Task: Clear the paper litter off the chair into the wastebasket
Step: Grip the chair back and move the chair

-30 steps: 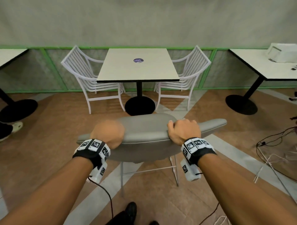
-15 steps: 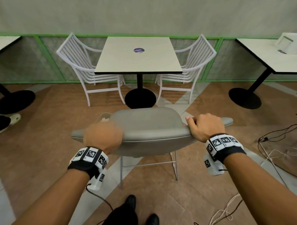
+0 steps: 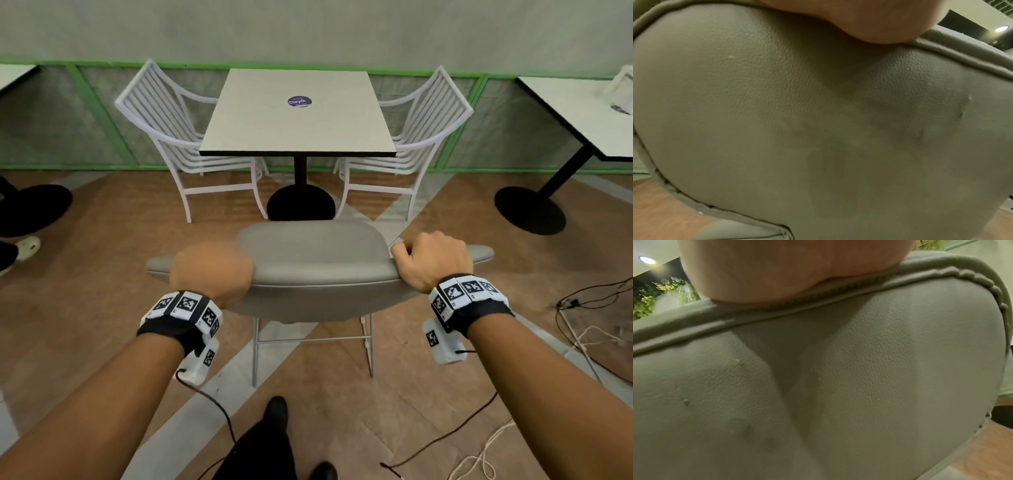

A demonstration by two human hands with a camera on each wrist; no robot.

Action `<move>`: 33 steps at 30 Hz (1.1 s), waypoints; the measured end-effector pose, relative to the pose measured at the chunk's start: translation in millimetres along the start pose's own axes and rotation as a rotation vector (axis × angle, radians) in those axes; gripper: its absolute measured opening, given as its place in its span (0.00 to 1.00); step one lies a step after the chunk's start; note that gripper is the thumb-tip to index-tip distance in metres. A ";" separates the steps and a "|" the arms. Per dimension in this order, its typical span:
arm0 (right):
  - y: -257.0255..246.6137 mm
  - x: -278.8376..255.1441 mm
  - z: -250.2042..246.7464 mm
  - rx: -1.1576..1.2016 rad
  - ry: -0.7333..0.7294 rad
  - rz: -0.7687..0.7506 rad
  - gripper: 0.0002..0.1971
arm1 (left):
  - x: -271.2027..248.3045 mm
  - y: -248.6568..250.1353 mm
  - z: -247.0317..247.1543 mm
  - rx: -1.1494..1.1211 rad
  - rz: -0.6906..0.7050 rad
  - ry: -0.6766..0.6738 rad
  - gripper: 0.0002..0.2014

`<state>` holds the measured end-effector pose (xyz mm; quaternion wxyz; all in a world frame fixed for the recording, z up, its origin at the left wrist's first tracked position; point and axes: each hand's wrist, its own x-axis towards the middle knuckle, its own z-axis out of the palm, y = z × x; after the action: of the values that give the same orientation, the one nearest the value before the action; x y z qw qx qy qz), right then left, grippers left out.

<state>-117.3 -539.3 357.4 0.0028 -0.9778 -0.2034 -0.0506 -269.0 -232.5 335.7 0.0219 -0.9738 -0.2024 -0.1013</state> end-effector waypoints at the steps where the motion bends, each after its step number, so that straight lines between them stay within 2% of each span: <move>1: -0.2 5.8 1.1 -0.001 0.001 -0.001 0.27 | 5.3 -0.7 1.2 -0.009 -0.002 -0.002 0.16; 16: -17.8 114.6 15.7 0.003 0.004 -0.002 0.27 | 115.6 -19.4 26.2 -0.017 0.007 0.069 0.15; 33: -26.6 249.8 32.7 0.003 0.008 -0.004 0.25 | 235.1 -29.7 50.4 -0.035 0.003 0.083 0.18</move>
<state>103.2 -414.7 349.5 0.0052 -0.9772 -0.2052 -0.0543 -60.3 -109.4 334.9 0.0136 -0.9694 -0.1978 -0.1449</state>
